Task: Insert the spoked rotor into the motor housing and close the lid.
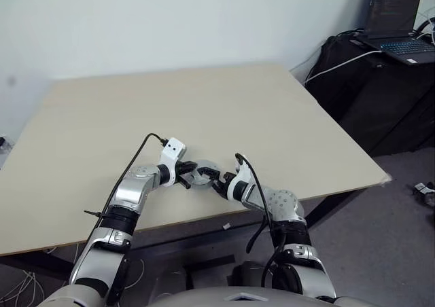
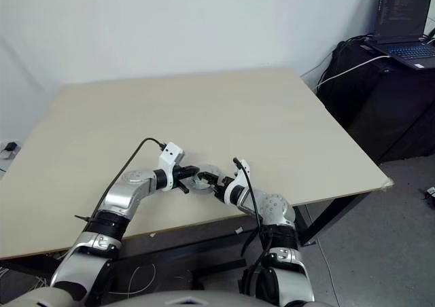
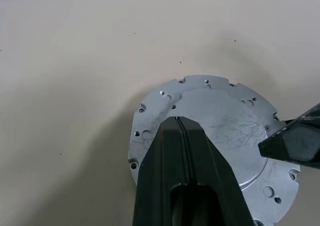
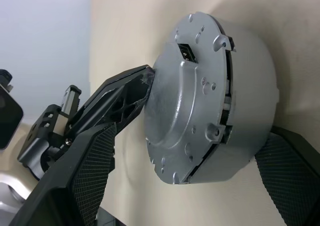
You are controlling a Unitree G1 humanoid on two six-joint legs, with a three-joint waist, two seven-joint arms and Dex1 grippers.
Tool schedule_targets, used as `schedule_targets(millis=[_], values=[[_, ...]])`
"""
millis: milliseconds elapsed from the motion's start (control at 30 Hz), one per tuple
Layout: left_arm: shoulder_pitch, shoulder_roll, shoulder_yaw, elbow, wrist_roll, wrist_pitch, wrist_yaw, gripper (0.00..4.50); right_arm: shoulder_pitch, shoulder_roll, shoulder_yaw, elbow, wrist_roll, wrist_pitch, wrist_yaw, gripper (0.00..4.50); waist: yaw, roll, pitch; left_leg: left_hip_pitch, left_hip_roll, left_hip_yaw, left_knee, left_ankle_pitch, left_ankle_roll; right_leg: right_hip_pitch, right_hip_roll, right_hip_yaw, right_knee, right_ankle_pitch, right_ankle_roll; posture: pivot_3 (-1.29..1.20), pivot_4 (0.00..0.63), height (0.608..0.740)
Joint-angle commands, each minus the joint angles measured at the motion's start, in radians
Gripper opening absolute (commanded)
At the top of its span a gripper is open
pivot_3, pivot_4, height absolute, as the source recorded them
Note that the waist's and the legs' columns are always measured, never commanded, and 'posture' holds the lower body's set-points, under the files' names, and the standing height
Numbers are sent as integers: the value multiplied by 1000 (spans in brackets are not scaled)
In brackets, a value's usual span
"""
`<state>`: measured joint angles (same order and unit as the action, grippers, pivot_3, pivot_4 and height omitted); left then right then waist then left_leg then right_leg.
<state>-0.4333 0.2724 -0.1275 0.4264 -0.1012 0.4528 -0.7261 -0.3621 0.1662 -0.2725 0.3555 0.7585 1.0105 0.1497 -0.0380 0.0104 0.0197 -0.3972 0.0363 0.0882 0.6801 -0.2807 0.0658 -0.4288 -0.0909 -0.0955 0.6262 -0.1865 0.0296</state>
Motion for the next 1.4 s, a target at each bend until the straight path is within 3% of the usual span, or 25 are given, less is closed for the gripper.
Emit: schedule_targets(millis=[33,200,300,367,1400], values=[[28,3,-27,38,14,46,0,0,6,109,17,-56,64,-6,39,3619,0,0,0,0,0,0,0,0,0,0,0,0,0,0,0,0,0,740],[28,2,-25,40,15,47,2,0,10,112,13,-75,85,2,38,2184,2,0,0,-2,0,0,0,0,0,0,0,0,0,0,0,0,0,740],[29,1,-21,39,16,46,3,0,16,115,18,-87,94,8,30,2122,3,0,0,-1,0,0,0,0,0,0,0,0,0,0,0,0,0,740],[30,0,-18,39,17,46,4,0,19,117,19,-96,102,13,23,1814,3,1,0,-2,0,0,0,0,0,0,0,0,0,0,0,0,0,740],[64,-19,43,-45,-34,55,34,0,38,94,-4,-83,83,-36,-72,1771,18,1,1,-2,-1,-1,1,0,1,0,-1,-1,-1,0,0,0,0,740]])
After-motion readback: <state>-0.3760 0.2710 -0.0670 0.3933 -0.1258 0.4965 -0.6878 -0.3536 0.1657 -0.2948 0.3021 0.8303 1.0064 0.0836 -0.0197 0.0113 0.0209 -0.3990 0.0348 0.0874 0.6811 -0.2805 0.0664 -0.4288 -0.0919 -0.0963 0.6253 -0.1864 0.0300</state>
